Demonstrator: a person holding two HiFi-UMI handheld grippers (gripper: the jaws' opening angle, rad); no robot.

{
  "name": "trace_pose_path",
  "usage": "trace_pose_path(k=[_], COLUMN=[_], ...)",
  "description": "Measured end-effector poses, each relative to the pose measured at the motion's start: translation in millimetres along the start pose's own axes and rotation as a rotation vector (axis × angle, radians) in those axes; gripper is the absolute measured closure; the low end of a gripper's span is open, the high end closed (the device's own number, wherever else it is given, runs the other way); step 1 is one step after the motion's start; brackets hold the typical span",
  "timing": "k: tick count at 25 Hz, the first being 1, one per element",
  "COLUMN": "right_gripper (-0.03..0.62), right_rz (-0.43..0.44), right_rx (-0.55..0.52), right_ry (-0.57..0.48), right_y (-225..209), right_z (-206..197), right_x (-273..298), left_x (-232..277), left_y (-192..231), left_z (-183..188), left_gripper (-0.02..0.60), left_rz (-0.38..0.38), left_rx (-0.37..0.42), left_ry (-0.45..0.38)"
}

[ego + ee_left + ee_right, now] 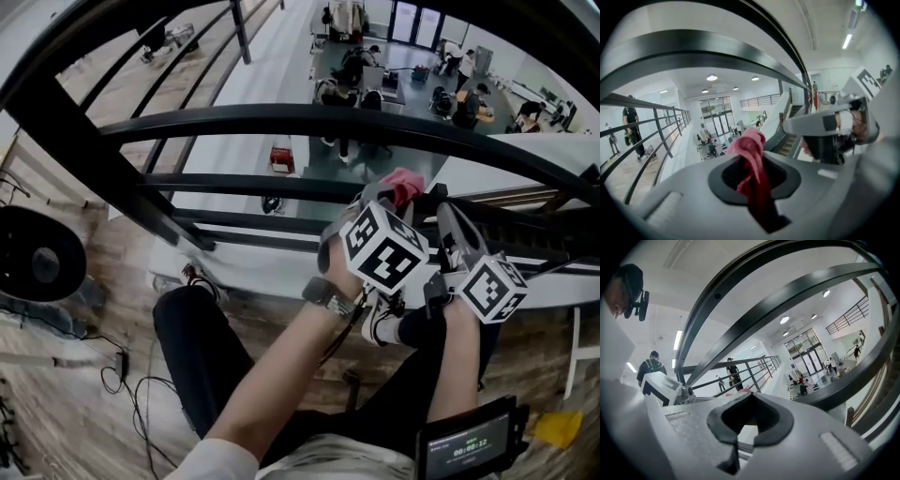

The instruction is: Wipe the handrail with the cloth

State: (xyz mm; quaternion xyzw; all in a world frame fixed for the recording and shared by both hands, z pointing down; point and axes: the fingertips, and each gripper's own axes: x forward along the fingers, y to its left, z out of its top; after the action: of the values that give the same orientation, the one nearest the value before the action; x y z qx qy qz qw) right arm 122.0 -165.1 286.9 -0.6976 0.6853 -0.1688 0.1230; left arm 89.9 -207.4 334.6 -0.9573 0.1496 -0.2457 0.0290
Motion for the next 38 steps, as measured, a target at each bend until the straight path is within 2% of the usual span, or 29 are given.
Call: trace_pose_path(k=[3,6,11,15,18,24,29,35,38], right_gripper=[0.592,0.592,0.592,0.592,0.592,0.592,0.592,0.592,0.592], right_rz=[-0.004,-0.048,-0.127,-0.16,-0.163,-0.136,-0.102,-0.02,0.009], right_rx=[-0.061,-0.118,-0.287,-0.333,-0.386,-0.402,-0.398,-0.451,-0.452], right_ry=[0.002,-0.009,0.053,0.098,0.114,0.115,0.124,0.153,0.139], right_y=[18,25,44,48,57,65,77,103,118], right_z=[6,9,-14,-26,-30,-40,-55,-72,-70], right_x=[9,16,43,53,56,65,76,93,97], left_x=[-6,-12,-34,-50,-62,-84,-112,-139,-161], left_y=[9,18,47,65,79,115,145,183,205], left_z=[-4,-8,-28,-36,-46,-66,-78,-98,-113], left_gripper=[0.518,0.518,0.518,0.518,0.518,0.518,0.518,0.518,0.518], left_rz=[0.002,0.01,0.009,-0.01,0.012,0.055,0.108,0.143,0.178], left_rx=[-0.024,-0.026,-0.073,-0.136,-0.152,-0.204,-0.214,-0.24,-0.203], left_ry=[-0.005,-0.017,-0.039,-0.064,-0.074,-0.081,-0.093,-0.082,-0.055])
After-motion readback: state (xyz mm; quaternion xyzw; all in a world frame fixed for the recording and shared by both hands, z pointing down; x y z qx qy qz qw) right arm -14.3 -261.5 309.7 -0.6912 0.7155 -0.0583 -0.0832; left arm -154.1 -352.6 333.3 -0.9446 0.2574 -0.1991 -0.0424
